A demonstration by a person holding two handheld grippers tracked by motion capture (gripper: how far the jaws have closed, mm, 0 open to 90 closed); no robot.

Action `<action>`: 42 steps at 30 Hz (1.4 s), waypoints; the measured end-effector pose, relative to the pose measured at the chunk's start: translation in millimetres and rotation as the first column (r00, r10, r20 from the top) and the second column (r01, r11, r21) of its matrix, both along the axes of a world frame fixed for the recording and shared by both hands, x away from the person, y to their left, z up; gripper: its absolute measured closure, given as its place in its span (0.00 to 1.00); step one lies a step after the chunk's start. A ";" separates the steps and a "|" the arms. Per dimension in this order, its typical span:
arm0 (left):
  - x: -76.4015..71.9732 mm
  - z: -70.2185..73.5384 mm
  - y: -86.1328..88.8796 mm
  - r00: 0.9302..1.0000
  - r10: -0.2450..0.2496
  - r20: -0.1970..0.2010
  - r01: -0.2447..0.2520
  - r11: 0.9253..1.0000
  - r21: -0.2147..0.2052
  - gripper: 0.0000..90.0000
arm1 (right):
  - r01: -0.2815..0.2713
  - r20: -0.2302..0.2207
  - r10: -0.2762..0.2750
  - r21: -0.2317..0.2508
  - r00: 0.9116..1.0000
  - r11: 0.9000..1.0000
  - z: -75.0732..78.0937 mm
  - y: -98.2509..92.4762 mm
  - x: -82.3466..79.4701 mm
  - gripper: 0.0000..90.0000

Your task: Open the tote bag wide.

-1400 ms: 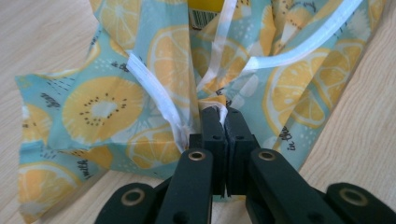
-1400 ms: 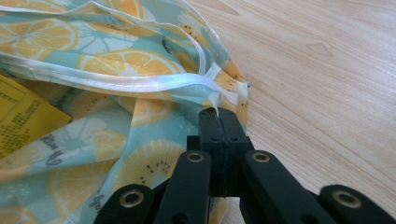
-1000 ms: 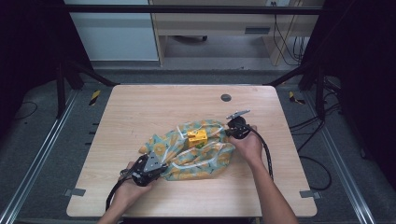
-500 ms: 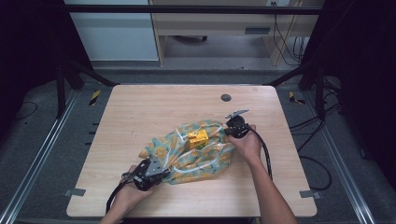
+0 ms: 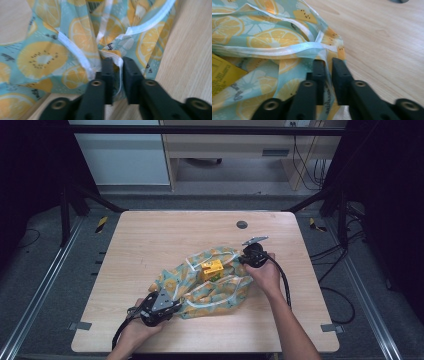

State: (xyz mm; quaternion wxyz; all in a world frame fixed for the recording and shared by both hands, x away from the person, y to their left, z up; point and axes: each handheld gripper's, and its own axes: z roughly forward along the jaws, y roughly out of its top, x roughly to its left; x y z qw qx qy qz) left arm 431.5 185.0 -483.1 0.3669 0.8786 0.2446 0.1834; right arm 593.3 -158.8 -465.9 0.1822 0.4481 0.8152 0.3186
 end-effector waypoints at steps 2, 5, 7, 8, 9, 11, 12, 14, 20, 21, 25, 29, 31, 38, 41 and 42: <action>-0.5 4.9 0.8 1.000 0.016 0.020 -0.015 0.999 -0.031 0.73 | 0.005 0.020 -0.005 0.005 1.000 1.000 7.2 -1.8 -2.8 0.69; -1.5 13.2 1.8 0.998 0.031 0.049 -0.028 0.997 -0.067 0.64 | -0.002 0.045 0.002 0.019 0.999 1.000 19.8 -5.0 -8.0 0.58; -1.6 18.5 2.0 0.997 0.041 0.064 -0.036 0.996 -0.078 0.51 | 0.001 0.066 -0.003 0.029 0.998 1.000 27.6 -6.9 -12.0 0.51; -1.6 21.5 2.0 0.996 0.045 0.071 -0.039 0.995 -0.088 0.51 | 0.000 0.069 -0.003 0.045 0.998 0.999 32.2 -7.8 -14.2 0.48; -1.8 25.4 2.5 0.996 0.047 0.078 -0.039 0.994 -0.102 0.47 | -0.004 0.085 -0.002 0.070 0.996 0.998 42.2 -8.6 -20.1 0.44; -2.1 30.4 2.8 0.995 0.048 0.087 -0.037 0.992 -0.123 0.46 | -0.007 0.094 0.000 0.072 0.996 0.997 44.9 -8.5 -22.0 0.42; -2.1 32.9 2.8 0.995 0.048 0.092 -0.036 0.991 -0.131 0.45 | -0.010 0.100 0.004 0.069 0.995 0.998 48.7 -8.4 -24.2 0.40; -2.2 37.8 2.8 0.993 0.052 0.102 -0.038 0.990 -0.138 0.43 | -0.020 0.112 0.012 0.068 0.994 0.997 55.9 -8.3 -28.5 0.37; 4.1 51.8 6.5 0.988 0.097 0.117 -0.081 0.987 -0.139 0.41 | -0.060 0.142 0.049 0.075 0.989 0.995 71.5 -5.7 -47.6 0.36; 6.9 54.8 7.8 0.987 0.111 0.119 -0.094 0.985 -0.141 0.41 | -0.074 0.151 0.062 0.078 0.987 0.994 73.3 -5.5 -52.1 0.36; 25.1 60.2 5.0 0.983 0.143 0.111 -0.129 0.983 -0.128 0.41 | -0.122 0.156 0.106 0.099 0.982 0.988 71.5 -1.2 -77.5 0.36; 44.6 55.8 -5.1 0.986 0.147 0.081 -0.138 0.985 -0.105 0.40 | -0.169 0.149 0.153 0.101 0.977 0.980 60.3 4.5 -97.5 0.36; 51.9 53.5 -9.6 0.987 0.145 0.068 -0.138 0.985 -0.099 0.40 | -0.189 0.141 0.175 0.092 0.974 0.978 54.2 7.5 -106.8 0.35; 75.0 44.8 -26.3 0.989 0.140 0.040 -0.139 0.990 -0.033 0.42 | -0.240 0.117 0.232 0.061 0.966 0.969 34.8 12.2 -125.9 0.44; 81.1 38.5 -30.7 0.989 0.144 0.037 -0.144 0.990 0.006 0.50 | -0.248 0.091 0.243 0.047 0.966 0.968 23.9 9.3 -129.8 0.59; 81.7 37.5 -31.6 0.989 0.144 0.038 -0.144 0.989 0.014 0.54 | -0.250 0.081 0.246 0.038 0.966 0.968 19.6 7.1 -130.8 0.64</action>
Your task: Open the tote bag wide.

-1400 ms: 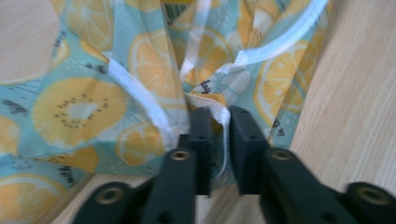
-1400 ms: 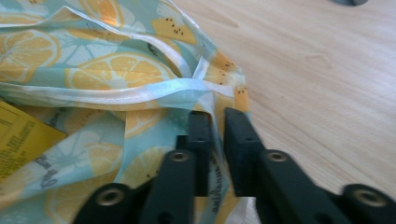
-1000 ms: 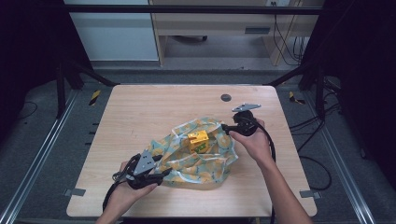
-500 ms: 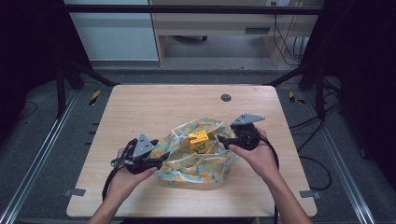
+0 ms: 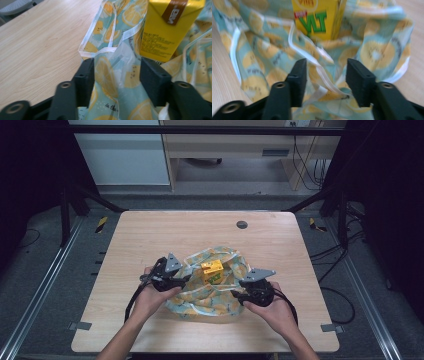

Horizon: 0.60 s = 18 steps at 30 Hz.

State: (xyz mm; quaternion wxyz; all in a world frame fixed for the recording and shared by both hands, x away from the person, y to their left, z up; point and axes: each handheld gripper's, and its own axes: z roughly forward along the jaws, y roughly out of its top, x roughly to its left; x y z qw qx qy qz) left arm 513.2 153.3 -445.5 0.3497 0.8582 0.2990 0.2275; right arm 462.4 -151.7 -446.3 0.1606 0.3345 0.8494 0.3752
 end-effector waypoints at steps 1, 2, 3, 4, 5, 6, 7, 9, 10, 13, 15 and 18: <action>0.8 -1.2 -1.3 1.000 -0.003 -0.002 0.003 1.000 0.010 0.59 | -0.001 -0.004 0.001 -0.006 1.000 1.000 -2.3 -1.2 -0.8 0.69; 2.0 -2.8 -2.8 1.000 -0.006 -0.008 0.006 1.000 0.014 0.63 | -0.007 -0.014 0.007 -0.013 1.000 1.000 -5.2 -3.0 -1.5 0.73; 3.5 -4.0 -3.2 1.000 -0.004 -0.018 0.004 1.000 0.012 0.71 | -0.014 -0.026 0.013 -0.025 1.000 1.000 -8.8 -5.2 -2.3 0.79; 6.8 -6.1 -3.3 0.999 0.003 -0.043 -0.002 1.000 0.010 0.85 | -0.025 -0.040 0.023 -0.045 0.999 0.999 -13.9 -7.5 -3.7 0.88; 6.8 -6.1 -3.3 0.999 0.003 -0.043 -0.002 1.000 0.010 0.89 | -0.025 -0.040 0.023 -0.045 0.999 0.999 -13.9 -7.5 -3.7 0.88; 9.6 -8.2 -3.0 0.998 0.006 -0.062 -0.006 1.000 0.001 0.89 | -0.028 -0.039 0.026 -0.068 0.999 0.997 -15.2 -7.8 -4.7 0.90; 10.8 -9.0 -2.6 0.998 0.011 -0.064 -0.011 1.000 0.008 0.94 | -0.039 -0.038 0.035 -0.105 0.999 0.994 -17.6 -8.3 -6.8 0.93; 13.6 -11.4 -0.5 0.997 0.028 -0.069 -0.027 1.000 0.015 0.98 | -0.043 -0.044 0.038 -0.113 0.998 0.993 -20.1 -10.0 -8.6 0.96; 15.6 -13.5 2.1 0.997 0.040 -0.072 -0.039 0.999 0.015 0.99 | -0.047 -0.049 0.042 -0.113 0.998 0.992 -21.3 -11.6 -8.8 0.97; 17.6 -17.4 6.6 0.996 0.056 -0.069 -0.055 0.998 0.023 1.00 | -0.038 -0.070 0.031 -0.101 0.997 0.994 -26.9 -18.7 -9.5 0.98; 18.7 -21.0 9.4 0.995 0.067 -0.076 -0.065 0.997 0.029 1.00 | -0.028 -0.089 0.019 -0.094 0.996 0.995 -32.3 -25.9 -9.6 0.99; 21.5 -25.2 13.8 0.993 0.086 -0.080 -0.083 0.996 0.043 1.00 | -0.026 -0.094 0.017 -0.094 0.995 0.995 -35.4 -29.6 -9.8 0.99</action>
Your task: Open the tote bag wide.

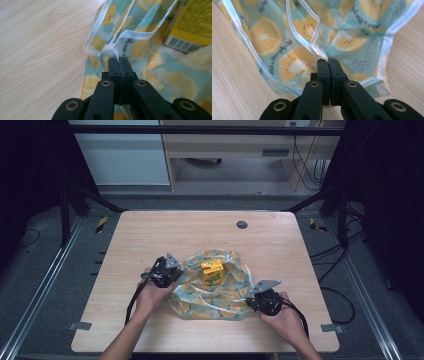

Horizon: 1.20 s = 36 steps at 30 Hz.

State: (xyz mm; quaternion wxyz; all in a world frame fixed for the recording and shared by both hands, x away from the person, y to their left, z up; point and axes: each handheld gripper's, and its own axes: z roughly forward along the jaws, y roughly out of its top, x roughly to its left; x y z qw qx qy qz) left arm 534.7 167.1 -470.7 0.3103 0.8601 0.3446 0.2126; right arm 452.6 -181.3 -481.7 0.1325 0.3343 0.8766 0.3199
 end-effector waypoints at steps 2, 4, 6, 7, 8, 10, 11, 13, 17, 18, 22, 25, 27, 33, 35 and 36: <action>2.6 -1.1 3.6 1.000 0.013 -0.002 -0.013 1.000 0.003 1.00 | 0.004 -0.005 -0.005 -0.005 1.000 1.000 -2.3 -2.8 -0.4 0.99; 5.1 -2.6 6.2 1.000 0.024 0.004 -0.024 1.000 -0.004 1.00 | 0.010 -0.010 -0.010 -0.004 1.000 1.000 -3.0 -5.1 -0.7 0.99; 7.1 -3.0 8.4 1.000 0.023 0.003 -0.023 1.000 0.003 1.00 | 0.007 -0.005 -0.007 -0.014 1.000 1.000 -3.0 -7.3 -0.3 0.99; 7.9 -3.3 9.4 1.000 0.028 0.007 -0.028 1.000 0.004 1.00 | 0.010 -0.008 -0.011 -0.016 1.000 1.000 -2.8 -8.2 -0.4 0.99; 8.6 -3.7 10.3 1.000 0.029 0.008 -0.029 1.000 0.001 1.00 | 0.010 -0.008 -0.010 -0.011 1.000 1.000 -3.2 -8.8 -0.2 0.99; 10.4 -4.5 13.3 0.999 0.037 0.010 -0.037 0.999 0.001 1.00 | 0.014 -0.009 -0.014 -0.018 1.000 1.000 -3.5 -10.3 -0.3 0.99; 10.8 -4.7 14.2 0.999 0.039 0.009 -0.039 0.999 -0.003 1.00 | 0.018 -0.013 -0.018 -0.009 1.000 1.000 -4.2 -11.5 -0.6 0.99; 11.4 -4.8 15.9 0.999 0.037 0.011 -0.037 0.999 0.001 1.00 | 0.021 -0.017 -0.021 -0.008 1.000 1.000 -5.9 -13.4 -1.1 0.99; 12.5 -5.0 18.6 0.999 0.044 0.010 -0.043 0.999 -0.004 1.00 | 0.029 -0.017 -0.029 0.002 0.999 1.000 -8.8 -19.1 -2.9 1.00; 13.2 -4.9 19.7 0.999 0.043 0.010 -0.043 0.999 -0.001 1.00 | 0.031 -0.018 -0.030 0.003 0.999 1.000 -8.8 -19.9 -3.2 1.00; 15.3 -6.4 23.1 0.999 0.047 0.001 -0.047 0.999 -0.007 1.00 | 0.037 -0.020 -0.037 0.006 0.999 0.999 -8.9 -23.3 -4.7 1.00; 15.8 -6.9 23.8 0.999 0.052 0.000 -0.052 0.999 -0.010 1.00 | 0.037 -0.016 -0.037 0.010 0.999 0.999 -9.4 -25.8 -5.6 1.00; 16.2 -7.1 24.1 0.999 0.052 -0.001 -0.052 0.999 -0.009 1.00 | 0.037 -0.017 -0.037 0.008 0.999 0.999 -9.2 -26.8 -6.0 1.00; 15.5 -9.6 24.1 0.999 0.046 -0.003 -0.047 0.999 -0.013 1.00 | 0.037 -0.013 -0.037 0.012 0.999 0.999 -9.6 -25.6 -5.5 0.99; 15.7 -10.6 25.4 0.999 0.049 -0.008 -0.049 0.999 -0.022 1.00 | 0.038 -0.014 -0.038 0.013 0.999 0.999 -9.6 -25.4 -5.1 0.99; 15.6 -11.4 25.9 0.999 0.052 -0.012 -0.053 0.998 -0.033 1.00 | 0.038 -0.014 -0.038 0.012 0.999 0.999 -9.5 -25.3 -5.0 0.99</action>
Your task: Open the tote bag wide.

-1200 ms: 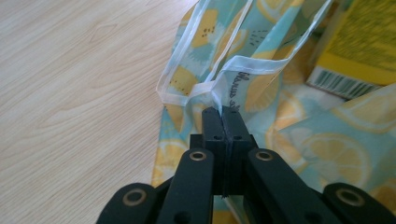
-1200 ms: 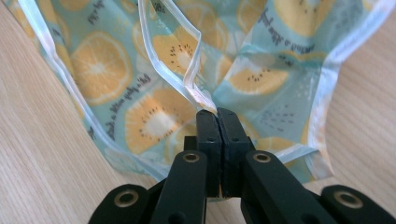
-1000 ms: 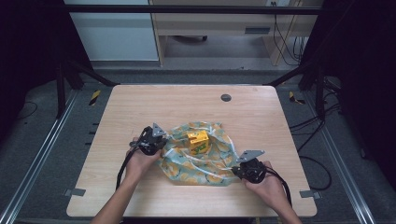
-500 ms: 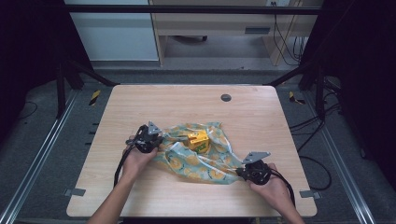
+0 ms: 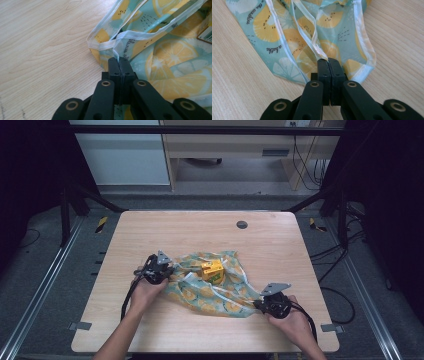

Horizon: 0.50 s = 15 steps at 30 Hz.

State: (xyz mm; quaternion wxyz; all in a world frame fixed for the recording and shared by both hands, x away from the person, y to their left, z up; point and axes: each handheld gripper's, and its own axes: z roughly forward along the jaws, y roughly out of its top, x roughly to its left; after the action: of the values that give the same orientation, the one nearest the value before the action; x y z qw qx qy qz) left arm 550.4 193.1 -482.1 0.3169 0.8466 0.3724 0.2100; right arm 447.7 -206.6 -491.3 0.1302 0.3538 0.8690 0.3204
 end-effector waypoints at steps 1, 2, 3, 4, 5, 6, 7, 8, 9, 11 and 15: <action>-0.2 -0.2 0.2 1.000 0.001 -0.001 -0.001 1.000 -0.005 1.00 | 0.000 0.000 0.000 0.002 1.000 1.000 0.0 0.2 0.2 0.99; -0.7 -0.2 0.5 1.000 -0.002 -0.003 0.002 1.000 -0.014 1.00 | 0.001 0.001 -0.001 0.005 1.000 1.000 0.1 0.4 0.3 0.99; -1.1 0.0 0.7 1.000 -0.001 -0.001 0.001 1.000 -0.019 1.00 | -0.004 0.009 0.004 0.012 1.000 1.000 0.2 0.5 0.7 0.98; -2.0 0.8 1.3 1.000 0.000 0.001 0.000 1.000 -0.028 0.99 | -0.003 0.012 0.003 0.016 1.000 1.000 0.6 0.4 0.9 0.97; -2.6 1.5 1.4 1.000 0.001 0.004 -0.001 0.999 -0.037 0.98 | -0.003 0.019 0.003 0.027 1.000 1.000 1.6 0.6 1.3 0.94; -3.9 3.3 1.4 1.000 0.001 0.014 0.000 0.999 -0.043 0.92 | 0.005 0.033 -0.007 0.051 0.999 0.999 4.7 1.0 1.7 0.84; -4.9 5.0 1.2 1.000 0.001 0.020 0.000 0.999 -0.046 0.92 | 0.005 0.033 -0.007 0.051 0.999 0.999 4.7 1.0 1.7 0.84; -7.1 8.7 0.9 0.999 0.000 0.037 0.002 0.998 -0.057 0.83 | 0.003 0.069 -0.007 0.060 0.998 0.998 10.1 2.3 2.2 0.73; -8.9 11.5 0.8 0.999 -0.001 0.050 0.004 0.998 -0.062 0.83 | 0.003 0.069 -0.007 0.060 0.998 0.998 10.1 2.3 2.2 0.73; -13.5 19.2 0.2 0.996 0.004 0.091 0.003 0.997 -0.083 0.72 | 0.002 0.108 -0.011 0.083 0.994 0.997 17.7 5.0 2.1 0.58; -23.1 35.4 0.9 0.988 0.003 0.155 0.018 0.991 -0.131 0.52 | 0.016 0.204 -0.042 0.128 0.978 0.992 43.2 11.7 1.5 0.36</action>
State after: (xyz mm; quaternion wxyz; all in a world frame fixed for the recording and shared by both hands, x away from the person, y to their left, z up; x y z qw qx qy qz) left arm 527.3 194.0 -446.7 0.4010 0.8063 0.3566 0.2489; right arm 449.2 -194.9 -448.0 0.2018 0.3389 0.8235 0.4076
